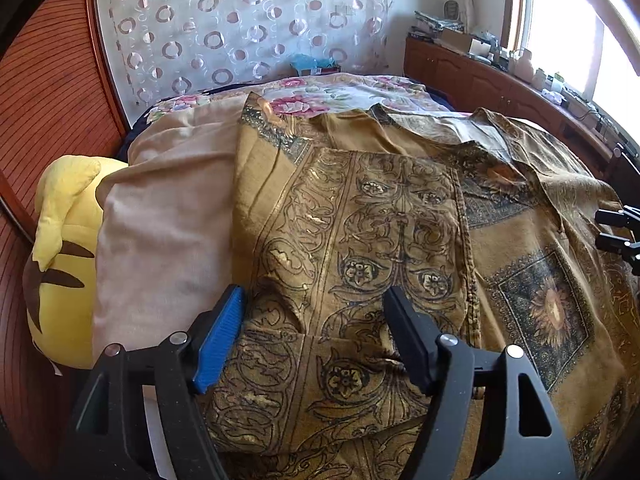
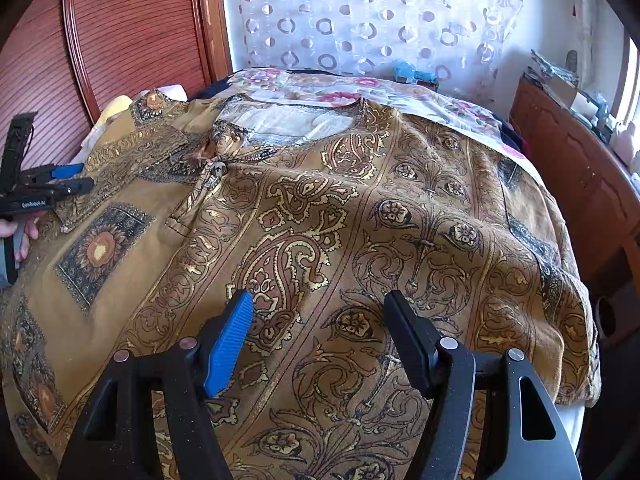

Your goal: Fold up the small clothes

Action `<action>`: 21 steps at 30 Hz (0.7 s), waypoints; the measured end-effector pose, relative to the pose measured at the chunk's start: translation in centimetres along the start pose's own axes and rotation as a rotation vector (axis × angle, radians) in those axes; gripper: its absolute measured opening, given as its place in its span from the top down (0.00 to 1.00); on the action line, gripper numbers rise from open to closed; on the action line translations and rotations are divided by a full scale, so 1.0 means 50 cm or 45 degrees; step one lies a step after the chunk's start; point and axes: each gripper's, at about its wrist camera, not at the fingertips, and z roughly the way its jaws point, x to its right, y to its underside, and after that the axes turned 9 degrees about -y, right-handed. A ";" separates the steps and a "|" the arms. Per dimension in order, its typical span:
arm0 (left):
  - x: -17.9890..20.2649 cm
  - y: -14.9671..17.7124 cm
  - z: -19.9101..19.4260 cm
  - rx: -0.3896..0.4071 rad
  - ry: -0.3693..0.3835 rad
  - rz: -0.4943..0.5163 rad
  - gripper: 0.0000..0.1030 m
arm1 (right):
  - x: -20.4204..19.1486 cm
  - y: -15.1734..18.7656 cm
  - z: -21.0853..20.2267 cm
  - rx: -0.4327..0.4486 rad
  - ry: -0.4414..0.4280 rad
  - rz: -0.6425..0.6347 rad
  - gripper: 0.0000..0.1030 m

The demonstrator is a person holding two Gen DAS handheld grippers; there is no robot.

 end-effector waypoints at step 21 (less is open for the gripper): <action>0.006 0.001 0.004 -0.021 -0.017 0.034 0.19 | 0.298 0.100 -0.207 0.144 0.195 0.356 0.32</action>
